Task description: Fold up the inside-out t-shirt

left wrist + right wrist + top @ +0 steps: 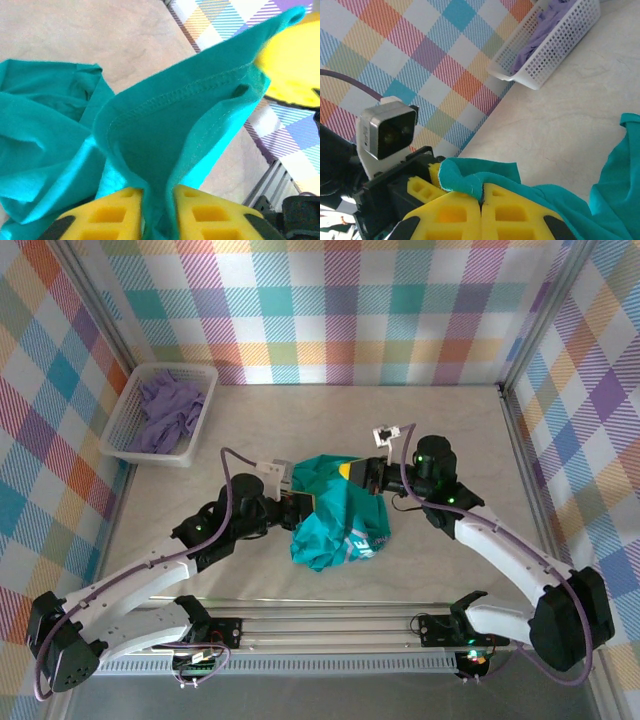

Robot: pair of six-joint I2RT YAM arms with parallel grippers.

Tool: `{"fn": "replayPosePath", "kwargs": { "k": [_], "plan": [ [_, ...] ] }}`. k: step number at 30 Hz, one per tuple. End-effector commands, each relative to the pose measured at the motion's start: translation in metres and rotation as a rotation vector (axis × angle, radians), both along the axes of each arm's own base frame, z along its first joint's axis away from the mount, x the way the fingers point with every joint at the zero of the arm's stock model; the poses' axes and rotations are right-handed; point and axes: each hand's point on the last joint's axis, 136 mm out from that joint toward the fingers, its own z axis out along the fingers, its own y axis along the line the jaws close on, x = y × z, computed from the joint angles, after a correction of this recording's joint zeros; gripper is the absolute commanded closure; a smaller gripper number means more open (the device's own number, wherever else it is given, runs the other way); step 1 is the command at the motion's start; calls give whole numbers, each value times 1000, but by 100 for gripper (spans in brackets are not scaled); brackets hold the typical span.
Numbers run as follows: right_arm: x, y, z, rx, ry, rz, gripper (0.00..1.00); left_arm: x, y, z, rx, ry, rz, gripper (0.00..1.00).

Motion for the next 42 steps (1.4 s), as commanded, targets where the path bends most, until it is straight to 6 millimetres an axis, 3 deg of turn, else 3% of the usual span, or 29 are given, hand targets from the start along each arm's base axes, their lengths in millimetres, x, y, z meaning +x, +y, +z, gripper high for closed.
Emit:
{"fn": "replayPosePath", "kwargs": {
  "k": [1, 4, 6, 8, 10, 12, 15, 20, 30, 35, 39, 42],
  "plan": [
    [6, -23, -23, -120, 40, -157, 100, 1, 4, 26, -16, -151, -22, 89],
    [3, -51, -58, -294, 36, -300, 83, -14, 7, 28, -7, -262, -100, 92],
    [-16, -45, -55, -301, -60, -222, 65, -23, 7, 25, 8, -324, -151, 92],
    [-37, -42, -51, -342, -152, -121, 56, -28, 6, 15, 55, -363, -193, 92],
    [-48, -43, -45, -386, -219, -71, 41, -31, 3, 3, 104, -372, -226, 92],
    [-53, -43, -39, -402, -255, -41, 33, -35, 0, -10, 146, -360, -271, 92],
    [-50, -37, -31, -414, -275, -12, 31, -44, -8, -25, 203, -387, -351, 92],
    [-26, -28, -27, -492, -222, -24, 30, -63, -17, -34, 261, -478, -457, 91],
    [3, 42, -42, -407, 25, 210, 28, -81, -14, -48, 294, -516, -507, 89],
    [8, 61, -67, -459, 78, 290, 22, -82, -11, -47, 291, -520, -495, 89],
    [7, 61, -96, -516, 129, 345, 23, -81, -9, -43, 289, -528, -479, 89],
    [6, 56, -102, -519, 126, 341, 24, -81, -7, -38, 279, -536, -468, 89]
  ]
}}
